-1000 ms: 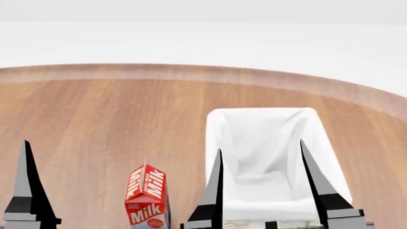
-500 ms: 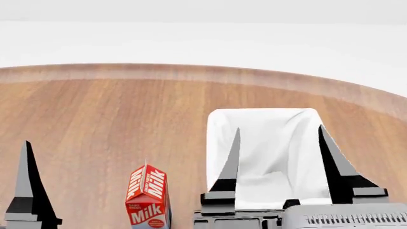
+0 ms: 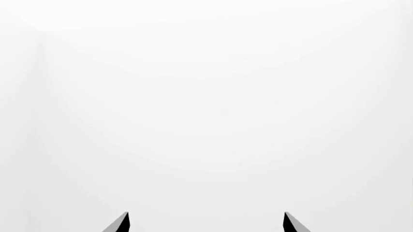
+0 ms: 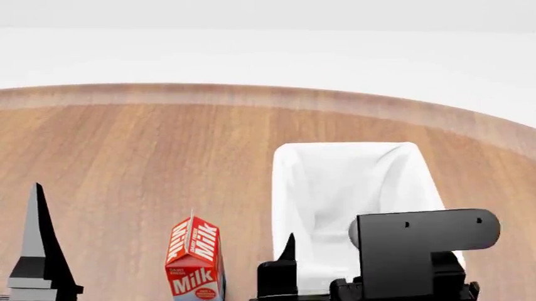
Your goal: Pick up the alphabet soup and the tomato sauce, and put them in the basket.
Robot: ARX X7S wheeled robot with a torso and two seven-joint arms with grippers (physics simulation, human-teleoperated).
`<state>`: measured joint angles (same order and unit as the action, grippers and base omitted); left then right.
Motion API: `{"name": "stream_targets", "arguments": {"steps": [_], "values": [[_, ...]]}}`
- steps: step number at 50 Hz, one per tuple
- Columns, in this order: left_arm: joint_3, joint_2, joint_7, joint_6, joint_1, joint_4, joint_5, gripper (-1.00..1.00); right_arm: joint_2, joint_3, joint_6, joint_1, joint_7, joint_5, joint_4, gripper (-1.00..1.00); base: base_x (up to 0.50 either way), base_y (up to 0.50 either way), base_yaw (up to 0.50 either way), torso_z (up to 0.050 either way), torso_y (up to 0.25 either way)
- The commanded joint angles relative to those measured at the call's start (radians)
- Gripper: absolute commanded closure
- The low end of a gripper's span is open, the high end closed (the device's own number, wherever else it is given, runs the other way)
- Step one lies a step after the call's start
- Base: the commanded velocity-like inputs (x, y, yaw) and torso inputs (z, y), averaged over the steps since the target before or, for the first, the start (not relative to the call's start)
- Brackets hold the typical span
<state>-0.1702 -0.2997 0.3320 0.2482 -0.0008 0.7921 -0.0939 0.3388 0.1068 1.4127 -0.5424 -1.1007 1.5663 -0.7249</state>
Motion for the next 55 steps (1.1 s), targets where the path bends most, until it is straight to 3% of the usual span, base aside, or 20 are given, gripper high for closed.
{"name": "stream_targets", "arguments": {"steps": [1,29,55], "values": [[-0.01,-0.005,0.008,0.01,-0.003,0.005,0.001,-1.0,0.083,-0.091,0.055,0.049,-0.26,0.302,0.073,-1.0,0.0,0.0,0.0,0.0,0.0],[-0.027,-0.013,0.025,0.002,-0.008,-0.011,0.002,-1.0,0.184,-0.201,-0.068,0.301,-0.393,0.419,-0.052,-1.0,0.0,0.0,0.0,0.0,0.0],[-0.024,-0.028,0.039,-0.004,-0.003,-0.006,-0.006,-1.0,0.234,-0.238,-0.088,0.548,-0.388,0.372,-0.191,-1.0,0.0,0.0,0.0,0.0,0.0]]}}
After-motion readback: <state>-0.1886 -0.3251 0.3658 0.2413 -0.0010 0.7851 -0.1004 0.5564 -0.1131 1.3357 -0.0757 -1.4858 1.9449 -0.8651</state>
